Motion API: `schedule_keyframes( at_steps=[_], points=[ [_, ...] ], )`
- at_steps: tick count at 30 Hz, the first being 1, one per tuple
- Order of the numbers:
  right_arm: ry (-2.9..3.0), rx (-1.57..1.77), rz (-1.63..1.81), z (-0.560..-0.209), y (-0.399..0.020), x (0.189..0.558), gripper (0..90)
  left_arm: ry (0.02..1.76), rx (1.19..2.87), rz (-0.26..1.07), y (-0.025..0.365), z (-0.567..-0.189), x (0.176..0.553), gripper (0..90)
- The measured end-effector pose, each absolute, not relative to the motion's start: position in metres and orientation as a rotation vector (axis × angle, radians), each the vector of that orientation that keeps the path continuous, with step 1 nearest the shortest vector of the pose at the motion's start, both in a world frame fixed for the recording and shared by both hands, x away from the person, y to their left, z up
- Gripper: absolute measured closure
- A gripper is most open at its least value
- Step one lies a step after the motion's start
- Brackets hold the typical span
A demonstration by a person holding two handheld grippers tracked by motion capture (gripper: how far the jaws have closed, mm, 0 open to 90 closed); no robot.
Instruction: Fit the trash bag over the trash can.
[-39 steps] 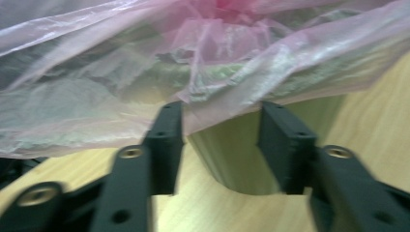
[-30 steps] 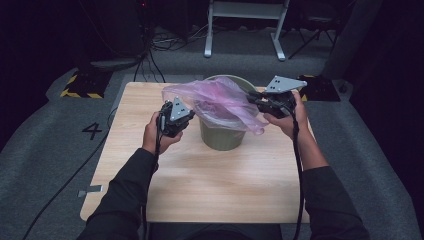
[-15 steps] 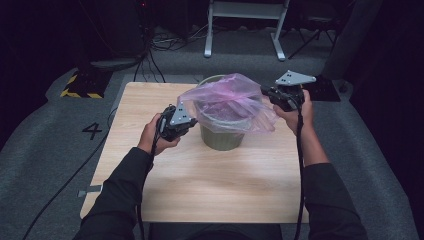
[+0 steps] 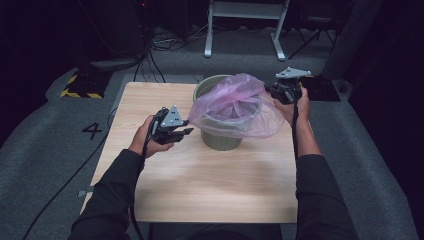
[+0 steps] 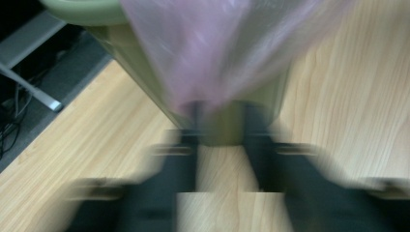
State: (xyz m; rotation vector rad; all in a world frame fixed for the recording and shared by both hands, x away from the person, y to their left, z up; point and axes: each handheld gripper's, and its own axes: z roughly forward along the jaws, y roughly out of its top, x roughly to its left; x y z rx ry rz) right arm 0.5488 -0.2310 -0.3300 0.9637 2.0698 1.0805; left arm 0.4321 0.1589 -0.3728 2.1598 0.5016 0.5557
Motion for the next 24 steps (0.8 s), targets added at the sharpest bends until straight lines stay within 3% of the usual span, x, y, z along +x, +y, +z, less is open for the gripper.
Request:
schedule_keyframes(
  at_steps=[3, 5, 12, 20, 24],
  points=[
    [2.062, 0.964, 1.093, -0.329, -0.231, 0.548, 90.0, 0.505, 2.094, 0.573, 0.163, -0.364, 0.421, 27.0],
    [2.056, 0.963, 1.099, -0.328, -0.230, 0.548, 90.0, 0.502, 2.048, 0.583, 0.167, -0.358, 0.412, 16.6],
    [2.047, 0.957, 1.095, -0.325, -0.230, 0.545, 90.0, 0.543, 1.906, 0.641, 0.178, -0.337, 0.402, 15.6],
    [2.076, 0.918, 1.088, -0.325, -0.223, 0.546, 90.0, 0.579, 1.867, 0.691, 0.154, -0.315, 0.433, 16.7],
    [2.101, 0.882, 1.082, -0.327, -0.220, 0.548, 90.0, 0.616, 1.876, 0.729, 0.146, -0.310, 0.456, 34.9]
  ],
)
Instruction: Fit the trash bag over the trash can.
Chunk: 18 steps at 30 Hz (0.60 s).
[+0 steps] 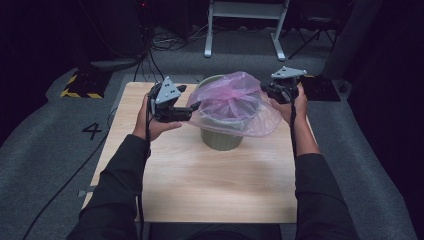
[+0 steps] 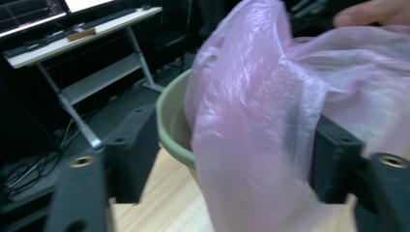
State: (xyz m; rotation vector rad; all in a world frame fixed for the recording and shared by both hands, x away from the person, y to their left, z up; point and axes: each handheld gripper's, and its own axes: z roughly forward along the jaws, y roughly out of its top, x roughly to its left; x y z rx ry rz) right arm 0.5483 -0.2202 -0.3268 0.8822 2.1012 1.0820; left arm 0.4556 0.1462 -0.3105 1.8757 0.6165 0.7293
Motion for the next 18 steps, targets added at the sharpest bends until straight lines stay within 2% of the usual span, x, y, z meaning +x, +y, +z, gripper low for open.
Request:
schedule_keyframes(
  at_steps=[2, 7, 9, 10, 18],
  points=[
    [2.107, 0.883, 1.082, -0.329, -0.220, 0.550, 90.0, 0.613, 1.876, 0.697, 0.147, -0.310, 0.468, 48.2],
    [2.108, 0.882, 1.095, -0.332, -0.220, 0.554, 90.0, 0.643, 1.891, 0.714, 0.147, -0.314, 0.493, 80.2],
    [2.108, 0.886, 1.088, -0.334, -0.219, 0.556, 90.0, 0.688, 1.874, 0.682, 0.148, -0.318, 0.505, 86.7],
    [2.110, 0.888, 1.089, -0.335, -0.218, 0.557, 90.0, 0.721, 1.872, 0.681, 0.147, -0.320, 0.511, 89.5],
    [2.071, 0.949, 1.080, -0.341, -0.218, 0.566, 90.0, 0.913, 1.826, 0.588, 0.150, -0.343, 0.549, 89.9]
  ],
)
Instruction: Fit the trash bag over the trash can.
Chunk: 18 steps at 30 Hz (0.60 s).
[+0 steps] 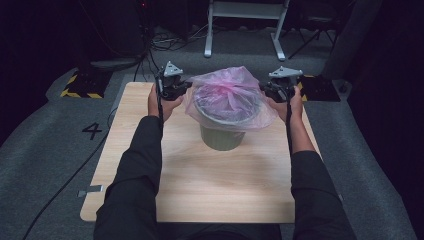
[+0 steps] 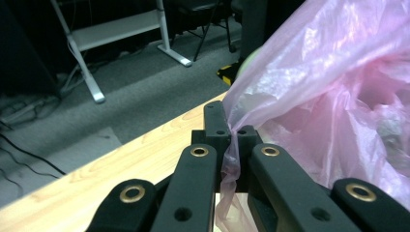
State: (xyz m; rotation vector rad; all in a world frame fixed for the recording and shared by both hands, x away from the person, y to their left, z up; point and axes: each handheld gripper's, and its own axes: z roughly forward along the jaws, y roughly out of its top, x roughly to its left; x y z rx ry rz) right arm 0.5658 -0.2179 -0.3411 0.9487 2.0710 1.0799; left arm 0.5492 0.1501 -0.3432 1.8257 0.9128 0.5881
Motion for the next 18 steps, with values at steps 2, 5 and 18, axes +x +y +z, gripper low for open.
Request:
schedule_keyframes(
  at_steps=[2, 5, 18],
  points=[
    [2.069, 0.974, 1.093, -0.343, -0.218, 0.569, 90.0, 0.941, 1.838, 0.594, 0.149, -0.348, 0.555, 89.9],
    [2.093, 1.000, 1.080, -0.348, -0.217, 0.574, 90.0, 0.969, 1.866, 0.554, 0.147, -0.357, 0.562, 89.9],
    [2.260, 1.011, 1.150, -0.376, -0.221, 0.572, 90.0, 0.913, 1.935, 0.364, 0.140, -0.391, 0.558, 89.9]
  ],
)
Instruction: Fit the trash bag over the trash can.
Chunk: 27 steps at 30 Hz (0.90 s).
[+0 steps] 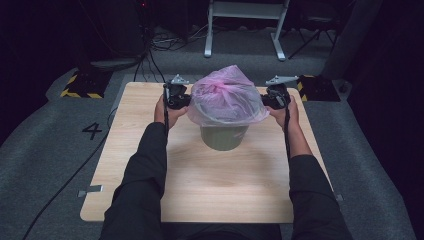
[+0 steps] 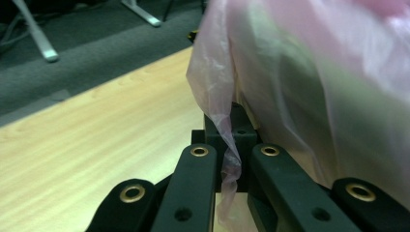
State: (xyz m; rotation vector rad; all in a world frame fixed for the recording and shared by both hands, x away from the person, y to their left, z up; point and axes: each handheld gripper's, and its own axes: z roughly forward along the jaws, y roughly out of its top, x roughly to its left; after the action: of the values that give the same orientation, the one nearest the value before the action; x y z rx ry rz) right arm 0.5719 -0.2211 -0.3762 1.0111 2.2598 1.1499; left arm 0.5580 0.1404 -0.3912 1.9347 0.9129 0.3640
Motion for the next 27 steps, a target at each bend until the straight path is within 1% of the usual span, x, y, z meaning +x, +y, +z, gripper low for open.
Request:
schedule_keyframes(
  at_steps=[8, 15, 17, 19, 21, 22, 23, 24, 26, 27],
  points=[
    [2.322, 0.969, 1.261, -0.390, -0.223, 0.555, 90.0, 0.839, 1.938, 0.318, 0.149, -0.395, 0.545, 89.9],
    [2.338, 0.926, 1.318, -0.399, -0.227, 0.531, 90.0, 0.762, 1.965, 0.311, 0.152, -0.398, 0.523, 89.9],
    [2.353, 0.906, 1.339, -0.401, -0.229, 0.524, 90.0, 0.740, 1.977, 0.315, 0.155, -0.398, 0.515, 89.9],
    [2.356, 0.885, 1.344, -0.400, -0.230, 0.515, 90.0, 0.750, 1.980, 0.360, 0.157, -0.396, 0.508, 88.3],
    [2.341, 0.857, 1.298, -0.398, -0.230, 0.506, 90.0, 0.792, 1.970, 0.400, 0.163, -0.392, 0.502, 72.5],
    [2.320, 0.866, 1.296, -0.397, -0.233, 0.503, 88.7, 0.794, 1.967, 0.410, 0.166, -0.389, 0.500, 68.5],
    [2.303, 0.875, 1.306, -0.395, -0.237, 0.500, 87.2, 0.805, 1.968, 0.430, 0.170, -0.387, 0.497, 62.0],
    [2.286, 0.871, 1.310, -0.393, -0.241, 0.497, 84.6, 0.827, 1.957, 0.436, 0.173, -0.384, 0.494, 53.1],
    [2.258, 0.873, 1.315, -0.387, -0.250, 0.492, 83.8, 0.834, 1.926, 0.444, 0.183, -0.380, 0.487, 43.0],
    [2.249, 0.874, 1.321, -0.384, -0.254, 0.489, 82.1, 0.841, 1.916, 0.460, 0.188, -0.379, 0.482, 35.3]
  ],
)
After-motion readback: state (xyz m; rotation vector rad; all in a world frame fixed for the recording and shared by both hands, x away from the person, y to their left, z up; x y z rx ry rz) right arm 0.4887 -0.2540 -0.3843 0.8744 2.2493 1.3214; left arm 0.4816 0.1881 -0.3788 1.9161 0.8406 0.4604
